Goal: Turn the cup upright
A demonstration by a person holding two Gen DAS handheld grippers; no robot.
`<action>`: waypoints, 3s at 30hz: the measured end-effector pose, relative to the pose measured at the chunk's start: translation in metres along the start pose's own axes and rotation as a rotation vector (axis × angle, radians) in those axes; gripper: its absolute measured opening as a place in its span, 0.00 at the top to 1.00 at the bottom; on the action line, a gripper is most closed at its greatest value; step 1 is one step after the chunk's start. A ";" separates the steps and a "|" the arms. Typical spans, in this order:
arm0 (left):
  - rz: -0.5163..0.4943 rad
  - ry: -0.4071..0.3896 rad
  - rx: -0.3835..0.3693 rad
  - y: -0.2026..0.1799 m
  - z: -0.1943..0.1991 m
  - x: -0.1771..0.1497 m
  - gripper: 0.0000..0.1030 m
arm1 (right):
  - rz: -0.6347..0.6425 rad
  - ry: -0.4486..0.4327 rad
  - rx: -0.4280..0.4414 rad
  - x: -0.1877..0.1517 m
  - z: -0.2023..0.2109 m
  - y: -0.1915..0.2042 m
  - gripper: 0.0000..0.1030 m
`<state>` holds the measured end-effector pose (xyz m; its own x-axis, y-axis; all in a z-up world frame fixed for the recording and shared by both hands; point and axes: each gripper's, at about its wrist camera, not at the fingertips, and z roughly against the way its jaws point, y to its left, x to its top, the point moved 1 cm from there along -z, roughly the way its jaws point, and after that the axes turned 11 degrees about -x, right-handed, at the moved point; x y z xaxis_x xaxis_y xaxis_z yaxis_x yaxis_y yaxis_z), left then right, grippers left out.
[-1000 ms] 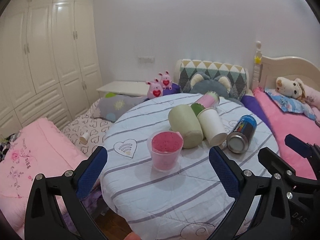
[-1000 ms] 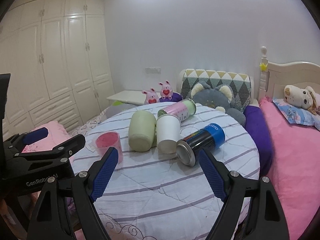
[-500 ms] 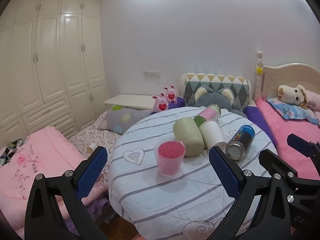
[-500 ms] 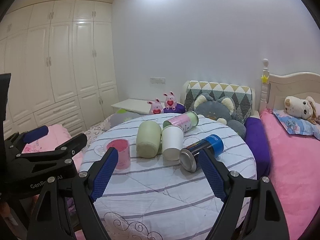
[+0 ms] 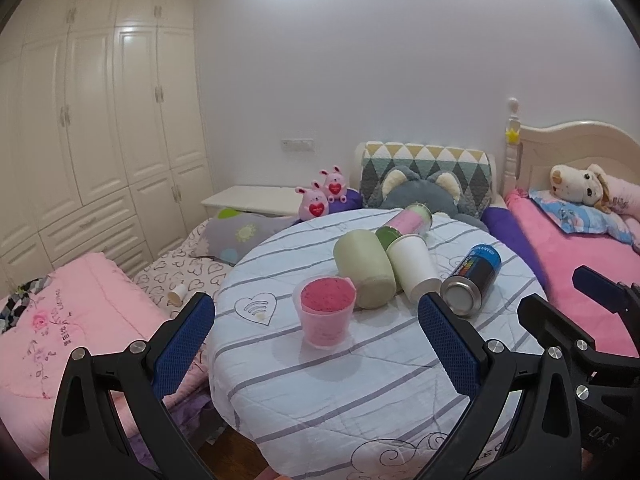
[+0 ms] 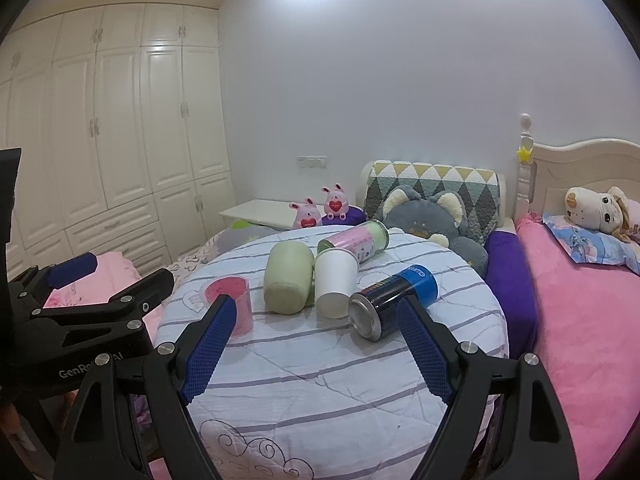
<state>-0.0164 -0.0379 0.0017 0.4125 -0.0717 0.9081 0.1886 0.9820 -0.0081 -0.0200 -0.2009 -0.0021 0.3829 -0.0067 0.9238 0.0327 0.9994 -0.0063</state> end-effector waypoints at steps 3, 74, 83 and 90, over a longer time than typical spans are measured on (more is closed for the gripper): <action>0.002 0.006 -0.003 -0.001 -0.001 0.000 0.00 | -0.009 0.000 -0.004 0.000 -0.001 -0.003 0.18; 0.000 0.026 0.010 0.006 -0.005 -0.002 0.00 | 0.001 0.032 -0.005 -0.001 -0.008 -0.004 0.18; 0.002 0.029 0.009 0.005 -0.008 -0.001 0.00 | 0.006 0.038 -0.005 -0.001 -0.012 -0.003 0.18; 0.002 0.030 0.014 0.004 -0.010 -0.002 0.00 | 0.009 0.044 -0.005 -0.001 -0.014 -0.002 0.18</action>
<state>-0.0072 -0.0354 -0.0046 0.4396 -0.0745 0.8951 0.1748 0.9846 -0.0039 -0.0072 -0.2034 -0.0088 0.4233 0.0005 0.9060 0.0335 0.9993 -0.0162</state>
